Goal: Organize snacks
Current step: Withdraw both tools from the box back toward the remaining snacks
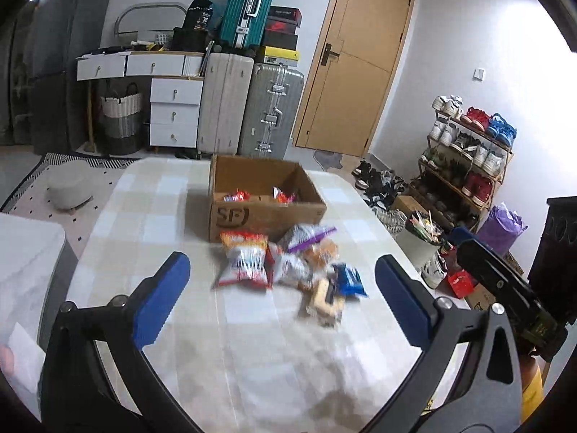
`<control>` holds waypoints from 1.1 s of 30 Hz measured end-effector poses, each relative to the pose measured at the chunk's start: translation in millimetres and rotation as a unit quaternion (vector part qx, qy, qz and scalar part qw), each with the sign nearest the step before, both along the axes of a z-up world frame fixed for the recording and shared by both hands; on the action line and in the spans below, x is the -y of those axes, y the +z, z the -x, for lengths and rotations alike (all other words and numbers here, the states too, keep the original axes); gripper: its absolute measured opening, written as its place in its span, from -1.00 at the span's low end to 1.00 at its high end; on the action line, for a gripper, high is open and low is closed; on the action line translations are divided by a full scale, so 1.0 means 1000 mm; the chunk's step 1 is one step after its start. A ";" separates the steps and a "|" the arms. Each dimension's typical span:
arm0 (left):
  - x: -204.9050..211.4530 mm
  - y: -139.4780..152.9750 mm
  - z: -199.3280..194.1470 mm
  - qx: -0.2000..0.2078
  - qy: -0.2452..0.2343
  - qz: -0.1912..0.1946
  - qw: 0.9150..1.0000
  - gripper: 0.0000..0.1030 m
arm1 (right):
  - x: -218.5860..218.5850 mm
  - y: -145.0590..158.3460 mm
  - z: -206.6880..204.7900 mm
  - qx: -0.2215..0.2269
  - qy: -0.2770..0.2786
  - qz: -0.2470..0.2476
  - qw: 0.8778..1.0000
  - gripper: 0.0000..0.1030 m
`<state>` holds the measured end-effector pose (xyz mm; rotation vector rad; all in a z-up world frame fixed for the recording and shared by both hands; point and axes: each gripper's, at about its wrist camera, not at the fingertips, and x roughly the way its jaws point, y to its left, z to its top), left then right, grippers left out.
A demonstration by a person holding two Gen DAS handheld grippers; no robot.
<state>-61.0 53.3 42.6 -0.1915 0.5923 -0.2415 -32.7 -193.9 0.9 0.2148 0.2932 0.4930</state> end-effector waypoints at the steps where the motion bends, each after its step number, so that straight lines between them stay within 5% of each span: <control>1: 0.000 -0.003 0.006 -0.002 -0.002 0.000 1.000 0.99 | 0.000 -0.002 0.005 0.006 -0.005 0.008 1.000 0.89; 16: 0.032 -0.043 0.024 -0.024 -0.030 -0.015 0.999 0.99 | 0.010 -0.043 0.051 0.001 -0.026 0.035 0.999 0.92; 33: 0.087 -0.120 -0.061 -0.108 -0.071 -0.047 0.991 0.99 | 0.054 -0.099 -0.001 -0.072 -0.048 -0.015 0.996 0.93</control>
